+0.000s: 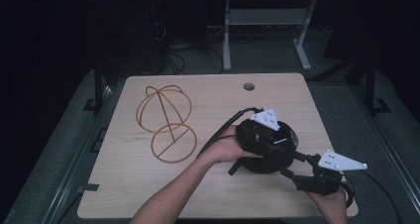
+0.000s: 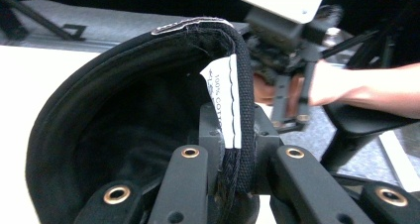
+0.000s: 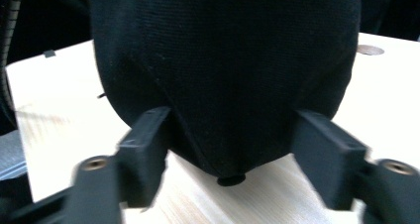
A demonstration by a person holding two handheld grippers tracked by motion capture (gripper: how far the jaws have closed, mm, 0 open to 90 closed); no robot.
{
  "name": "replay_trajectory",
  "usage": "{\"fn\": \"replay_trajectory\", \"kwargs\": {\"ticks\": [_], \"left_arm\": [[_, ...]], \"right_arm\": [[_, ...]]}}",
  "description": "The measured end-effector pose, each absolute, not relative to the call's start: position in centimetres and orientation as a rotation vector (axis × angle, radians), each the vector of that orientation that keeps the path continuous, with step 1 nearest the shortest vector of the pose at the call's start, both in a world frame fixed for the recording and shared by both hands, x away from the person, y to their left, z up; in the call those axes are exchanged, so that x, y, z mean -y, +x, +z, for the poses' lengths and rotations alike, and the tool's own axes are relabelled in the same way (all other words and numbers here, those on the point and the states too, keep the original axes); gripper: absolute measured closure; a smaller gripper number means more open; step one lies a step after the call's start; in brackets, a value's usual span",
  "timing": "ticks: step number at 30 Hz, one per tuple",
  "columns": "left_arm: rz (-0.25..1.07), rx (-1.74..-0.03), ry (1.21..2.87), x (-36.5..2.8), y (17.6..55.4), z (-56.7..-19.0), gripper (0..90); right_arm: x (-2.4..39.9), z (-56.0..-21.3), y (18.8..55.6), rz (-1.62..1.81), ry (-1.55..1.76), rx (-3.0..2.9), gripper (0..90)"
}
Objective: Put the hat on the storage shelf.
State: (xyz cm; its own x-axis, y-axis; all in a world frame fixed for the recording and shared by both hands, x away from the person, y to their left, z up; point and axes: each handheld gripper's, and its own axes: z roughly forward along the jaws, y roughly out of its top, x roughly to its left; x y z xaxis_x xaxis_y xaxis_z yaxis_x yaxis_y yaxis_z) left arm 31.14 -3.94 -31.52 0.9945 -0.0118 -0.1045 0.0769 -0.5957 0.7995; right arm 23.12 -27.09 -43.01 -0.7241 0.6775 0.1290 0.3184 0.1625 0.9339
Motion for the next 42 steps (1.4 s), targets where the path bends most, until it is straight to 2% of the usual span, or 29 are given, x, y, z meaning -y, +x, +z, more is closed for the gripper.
{"fn": "replay_trajectory", "kwargs": {"ticks": [1, 2, 5, 7, 10, 17, 21, 29, 36, 42], "left_arm": [[-0.127, -0.034, 2.214, 4.1, 30.9, -31.4, 81.1], [-0.128, -0.026, 2.211, 4.2, 30.8, -31.3, 81.1], [-0.151, -0.005, 2.200, 4.2, 30.4, -30.8, 81.2], [-0.151, 0.007, 2.193, 4.2, 30.2, -30.5, 81.2], [-0.148, 0.009, 2.198, 3.9, 30.2, -30.3, 81.2], [-0.079, -0.046, 2.205, 2.7, 30.4, -30.3, 78.6], [-0.023, -0.079, 2.236, 1.9, 30.5, -30.4, 71.2], [0.029, -0.137, 2.233, -0.2, 30.6, -29.6, 50.0], [0.078, -0.160, 2.253, -2.2, 30.1, -30.0, 41.7], [0.099, -0.174, 2.252, -3.9, 29.7, -30.8, 38.6]], "right_arm": [[27.2, -43.1, 23.1, 1.585, 0.950, -2.125, 40.1], [27.4, -43.1, 23.0, 1.588, 0.949, -2.133, 50.4], [27.8, -43.1, 22.8, 1.612, 0.917, -2.142, 64.5], [28.1, -42.9, 22.8, 1.649, 0.895, -2.139, 79.1], [28.2, -42.7, 22.7, 1.668, 0.879, -2.130, 85.4], [28.2, -42.1, 22.4, 1.654, 0.872, -2.157, 87.3], [28.4, -41.6, 22.4, 1.639, 0.881, -2.173, 87.6], [29.0, -40.4, 22.9, 1.636, 0.927, -2.185, 87.9], [29.6, -39.3, 23.2, 1.614, 0.944, -2.202, 87.9], [29.8, -38.4, 23.6, 1.597, 0.933, -2.231, 87.9]]}}
